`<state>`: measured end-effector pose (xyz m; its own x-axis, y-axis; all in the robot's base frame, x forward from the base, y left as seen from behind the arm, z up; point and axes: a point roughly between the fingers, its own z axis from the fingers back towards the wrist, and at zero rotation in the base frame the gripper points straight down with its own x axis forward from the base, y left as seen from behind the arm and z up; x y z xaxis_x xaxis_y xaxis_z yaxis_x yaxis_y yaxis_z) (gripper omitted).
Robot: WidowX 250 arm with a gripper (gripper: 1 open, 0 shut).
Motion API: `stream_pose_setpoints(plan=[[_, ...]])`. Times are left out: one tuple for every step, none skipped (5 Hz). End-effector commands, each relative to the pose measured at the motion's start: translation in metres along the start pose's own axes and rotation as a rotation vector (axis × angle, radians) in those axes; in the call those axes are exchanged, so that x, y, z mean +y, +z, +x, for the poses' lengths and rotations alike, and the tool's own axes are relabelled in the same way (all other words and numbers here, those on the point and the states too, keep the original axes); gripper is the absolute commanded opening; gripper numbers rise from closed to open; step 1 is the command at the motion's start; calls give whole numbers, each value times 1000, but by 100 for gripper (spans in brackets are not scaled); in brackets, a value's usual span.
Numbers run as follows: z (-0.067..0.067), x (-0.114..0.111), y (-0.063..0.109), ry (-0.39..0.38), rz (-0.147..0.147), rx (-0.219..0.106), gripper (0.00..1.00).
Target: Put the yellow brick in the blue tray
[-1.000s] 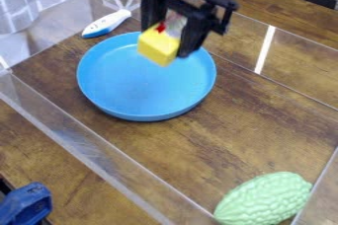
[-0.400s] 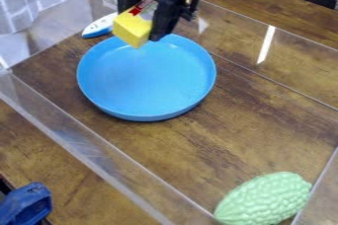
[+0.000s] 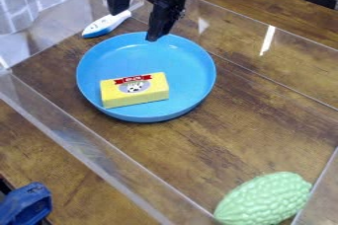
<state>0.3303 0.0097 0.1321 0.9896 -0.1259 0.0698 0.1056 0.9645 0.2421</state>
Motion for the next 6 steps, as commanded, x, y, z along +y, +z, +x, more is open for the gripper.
stream_pose_setpoints(plan=[[2,0,-2,-127,-14,-54,100],[3,-4,-14,-267,-26,-79,100],[6,-9,-18,-275,-40,-73,100],[16,-20,-19,-281,-58,-86,100],[23,-27,-20,-294,-71,-88,100],[28,-33,-22,-305,-82,-87,100]])
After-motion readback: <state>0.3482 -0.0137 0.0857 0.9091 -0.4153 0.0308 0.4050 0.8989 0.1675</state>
